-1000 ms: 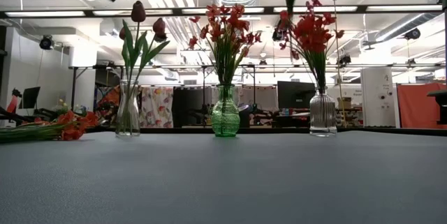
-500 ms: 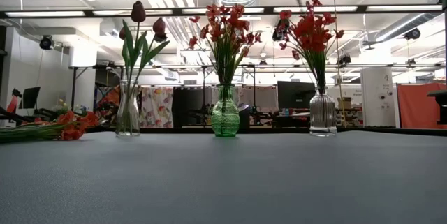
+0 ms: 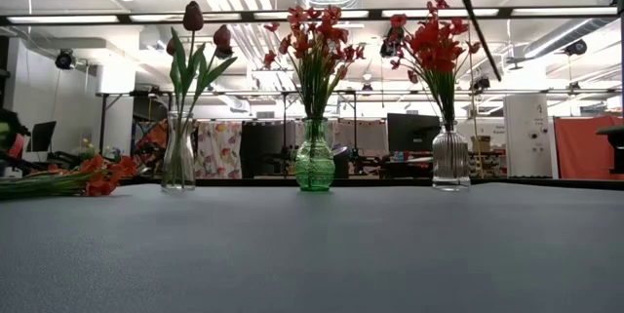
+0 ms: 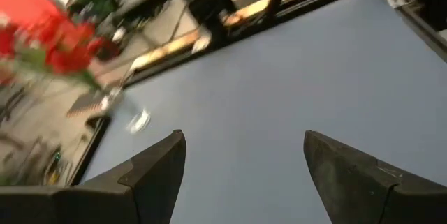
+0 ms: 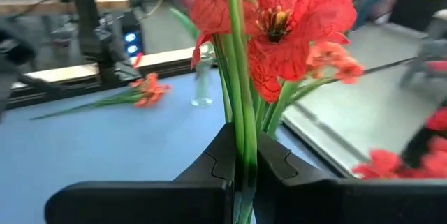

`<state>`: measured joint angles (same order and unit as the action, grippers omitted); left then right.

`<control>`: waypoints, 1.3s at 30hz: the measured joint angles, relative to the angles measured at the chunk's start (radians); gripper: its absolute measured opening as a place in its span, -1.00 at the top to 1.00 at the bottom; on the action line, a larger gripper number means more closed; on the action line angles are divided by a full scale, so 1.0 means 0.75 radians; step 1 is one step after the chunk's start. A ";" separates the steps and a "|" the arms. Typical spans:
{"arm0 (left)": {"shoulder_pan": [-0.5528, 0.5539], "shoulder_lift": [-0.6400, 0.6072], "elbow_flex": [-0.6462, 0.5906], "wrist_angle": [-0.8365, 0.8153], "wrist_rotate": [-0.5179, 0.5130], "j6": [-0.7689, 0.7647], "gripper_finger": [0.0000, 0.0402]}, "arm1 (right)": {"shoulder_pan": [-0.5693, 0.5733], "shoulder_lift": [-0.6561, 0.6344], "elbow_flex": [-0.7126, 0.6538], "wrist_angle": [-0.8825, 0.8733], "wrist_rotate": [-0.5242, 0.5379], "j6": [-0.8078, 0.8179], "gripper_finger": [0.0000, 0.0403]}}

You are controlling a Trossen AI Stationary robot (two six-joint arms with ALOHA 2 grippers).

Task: Sort flowers into vase by color
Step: Put the red flowers into the right transparent vase

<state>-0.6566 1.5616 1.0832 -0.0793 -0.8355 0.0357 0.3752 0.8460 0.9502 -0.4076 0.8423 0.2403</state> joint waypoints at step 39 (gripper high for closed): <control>0.829 1.415 0.777 1.746 0.160 0.505 -0.35 | 0.102 -0.130 -0.029 -0.008 0.526 -0.128 0.94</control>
<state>-0.0350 2.6231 1.6656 1.2305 -0.7155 0.4141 0.4515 0.7486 0.9287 -0.4140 1.2365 0.1445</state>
